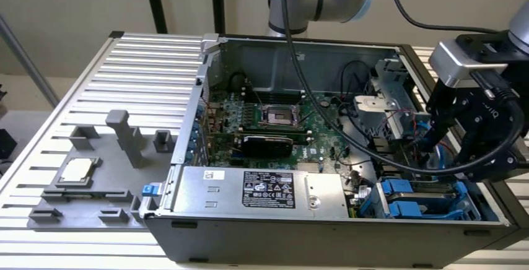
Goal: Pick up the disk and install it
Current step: 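Insert the first disk wire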
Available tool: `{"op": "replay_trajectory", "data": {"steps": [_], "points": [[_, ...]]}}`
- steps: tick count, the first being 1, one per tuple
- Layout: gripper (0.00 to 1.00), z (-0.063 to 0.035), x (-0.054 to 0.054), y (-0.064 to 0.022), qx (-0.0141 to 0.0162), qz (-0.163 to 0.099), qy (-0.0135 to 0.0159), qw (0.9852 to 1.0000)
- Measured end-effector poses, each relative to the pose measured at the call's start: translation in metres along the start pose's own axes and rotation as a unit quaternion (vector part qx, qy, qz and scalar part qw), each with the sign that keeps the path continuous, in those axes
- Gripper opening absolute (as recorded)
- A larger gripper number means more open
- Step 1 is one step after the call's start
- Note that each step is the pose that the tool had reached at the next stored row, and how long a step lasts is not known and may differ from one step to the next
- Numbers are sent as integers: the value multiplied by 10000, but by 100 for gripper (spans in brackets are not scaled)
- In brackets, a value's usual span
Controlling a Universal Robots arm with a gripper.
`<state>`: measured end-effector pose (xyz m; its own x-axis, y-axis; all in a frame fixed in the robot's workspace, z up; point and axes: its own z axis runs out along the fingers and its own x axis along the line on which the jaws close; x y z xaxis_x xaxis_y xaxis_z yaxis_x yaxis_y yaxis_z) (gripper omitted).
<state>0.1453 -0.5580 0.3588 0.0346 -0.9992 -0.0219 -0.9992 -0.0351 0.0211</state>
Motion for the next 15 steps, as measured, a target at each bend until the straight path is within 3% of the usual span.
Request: {"op": "replay_trajectory", "data": {"steps": [4, 8, 11, 15], "points": [[61, -2, 75, 47, 0, -10, -6, 10000], [61, -16, 183, 35, 1, -10, -40, 10000], [61, -18, 228, -31, 3, -12, -91, 10000], [61, -19, 278, -157, 4, -12, -134, 9999]]}}
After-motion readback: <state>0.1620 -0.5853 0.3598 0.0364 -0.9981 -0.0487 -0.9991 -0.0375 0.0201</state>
